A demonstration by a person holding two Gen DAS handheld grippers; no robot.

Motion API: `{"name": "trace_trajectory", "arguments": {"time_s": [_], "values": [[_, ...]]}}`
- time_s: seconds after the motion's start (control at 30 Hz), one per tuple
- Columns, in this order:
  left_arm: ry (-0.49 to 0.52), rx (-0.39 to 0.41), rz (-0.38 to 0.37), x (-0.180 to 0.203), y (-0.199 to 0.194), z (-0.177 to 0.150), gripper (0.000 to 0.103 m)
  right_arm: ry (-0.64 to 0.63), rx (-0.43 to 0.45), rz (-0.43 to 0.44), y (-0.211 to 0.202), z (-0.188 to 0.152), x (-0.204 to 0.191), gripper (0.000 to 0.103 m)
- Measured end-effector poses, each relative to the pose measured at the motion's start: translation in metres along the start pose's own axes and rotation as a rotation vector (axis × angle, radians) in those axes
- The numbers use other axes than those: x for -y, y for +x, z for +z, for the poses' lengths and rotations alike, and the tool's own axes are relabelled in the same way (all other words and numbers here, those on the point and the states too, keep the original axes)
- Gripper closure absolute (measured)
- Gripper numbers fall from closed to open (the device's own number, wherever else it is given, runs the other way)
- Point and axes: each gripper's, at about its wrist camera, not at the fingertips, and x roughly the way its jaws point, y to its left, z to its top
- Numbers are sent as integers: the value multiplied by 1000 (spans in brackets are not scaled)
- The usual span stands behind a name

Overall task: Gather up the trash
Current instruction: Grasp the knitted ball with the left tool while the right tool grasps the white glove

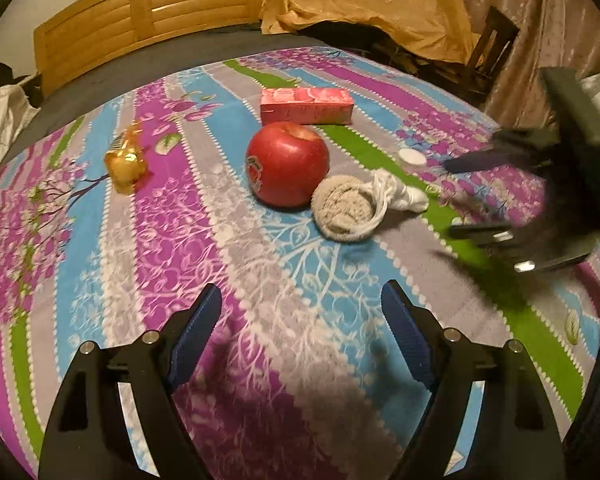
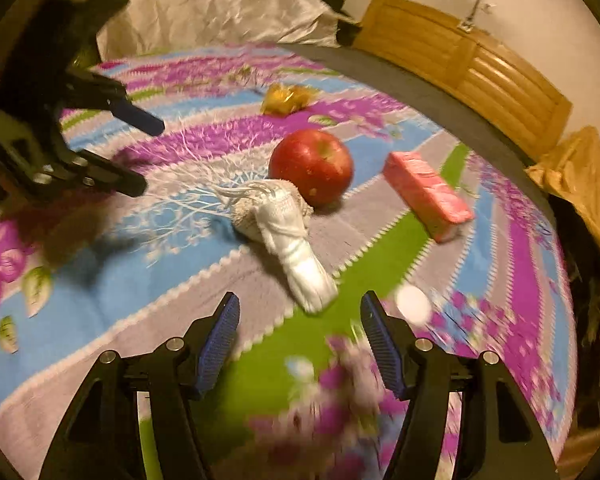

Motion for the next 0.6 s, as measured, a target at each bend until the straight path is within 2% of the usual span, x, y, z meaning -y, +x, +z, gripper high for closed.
{"name": "trace_trajectory", "arguments": {"time_s": [0.07,0.1,0.13,0.2,0.3,0.4,0.5,0.53,0.57,0.6], "values": [[-1,16,-32,2,3,4,24,5,-19,6,17,2,2,58],[0,20,-43,3,3,5,24,21,-17,18,22,0,4,63],[4,28,-59,7,6,8,24,41,-9,36,22,-2,6,75],[21,39,-78,13,11,13,23,89,3,55,19,-9,9,76],[45,50,-90,25,22,24,20,223,32,68,-7,-28,21,77],[27,54,-44,33,42,36,19,387,44,59,-32,-52,31,77],[-47,33,31,33,66,47,20,566,39,50,-58,-79,36,77],[-77,21,53,31,74,49,24,617,36,45,-66,-86,36,77],[-98,-5,47,28,82,50,48,669,29,39,-75,-94,35,77],[-114,-37,36,27,88,49,61,698,32,42,-83,-98,33,77]]}}
